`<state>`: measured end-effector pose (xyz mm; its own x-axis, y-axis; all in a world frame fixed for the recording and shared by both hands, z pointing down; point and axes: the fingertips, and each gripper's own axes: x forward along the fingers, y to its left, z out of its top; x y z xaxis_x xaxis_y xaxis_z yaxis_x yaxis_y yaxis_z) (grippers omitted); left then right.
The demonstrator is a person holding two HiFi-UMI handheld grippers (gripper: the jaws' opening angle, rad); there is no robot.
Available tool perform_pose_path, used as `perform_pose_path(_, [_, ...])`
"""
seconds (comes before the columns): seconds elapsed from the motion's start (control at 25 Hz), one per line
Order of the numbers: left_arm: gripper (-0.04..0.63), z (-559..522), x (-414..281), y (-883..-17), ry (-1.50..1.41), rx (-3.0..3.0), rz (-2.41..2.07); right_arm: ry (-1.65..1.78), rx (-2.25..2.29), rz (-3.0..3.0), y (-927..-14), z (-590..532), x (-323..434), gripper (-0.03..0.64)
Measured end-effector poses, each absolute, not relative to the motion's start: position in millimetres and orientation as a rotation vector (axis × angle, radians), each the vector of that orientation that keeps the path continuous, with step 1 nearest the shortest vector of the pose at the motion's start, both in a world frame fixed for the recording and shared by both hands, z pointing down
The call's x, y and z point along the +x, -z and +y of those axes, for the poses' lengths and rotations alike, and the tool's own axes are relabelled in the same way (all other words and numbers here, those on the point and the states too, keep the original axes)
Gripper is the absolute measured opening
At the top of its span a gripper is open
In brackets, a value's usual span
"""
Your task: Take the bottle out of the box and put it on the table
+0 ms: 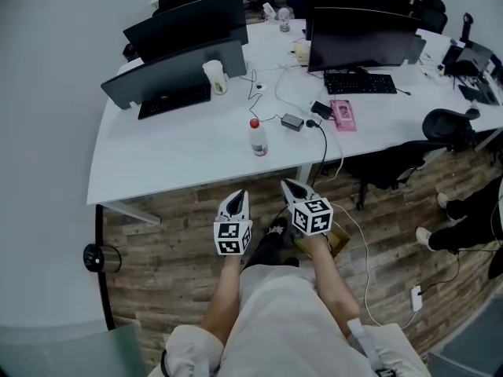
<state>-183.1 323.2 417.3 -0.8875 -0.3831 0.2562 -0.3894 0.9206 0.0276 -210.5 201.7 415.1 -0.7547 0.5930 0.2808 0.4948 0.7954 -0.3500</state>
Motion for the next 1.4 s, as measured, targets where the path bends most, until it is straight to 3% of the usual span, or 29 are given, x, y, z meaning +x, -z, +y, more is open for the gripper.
perform_pose_path(0.24, [0.014,323.0,-183.3,-421.7,-0.025,0.568,-2.818,-0.212,-0.807,-2.619,-424.6,199.7,-209.7,0.040])
perform_pose_path(1.4, [0.014,324.3,-181.1,-424.8,0.024,0.554,-2.818,-0.171,-0.819,-2.637,-426.7,202.0,-203.4,0.040])
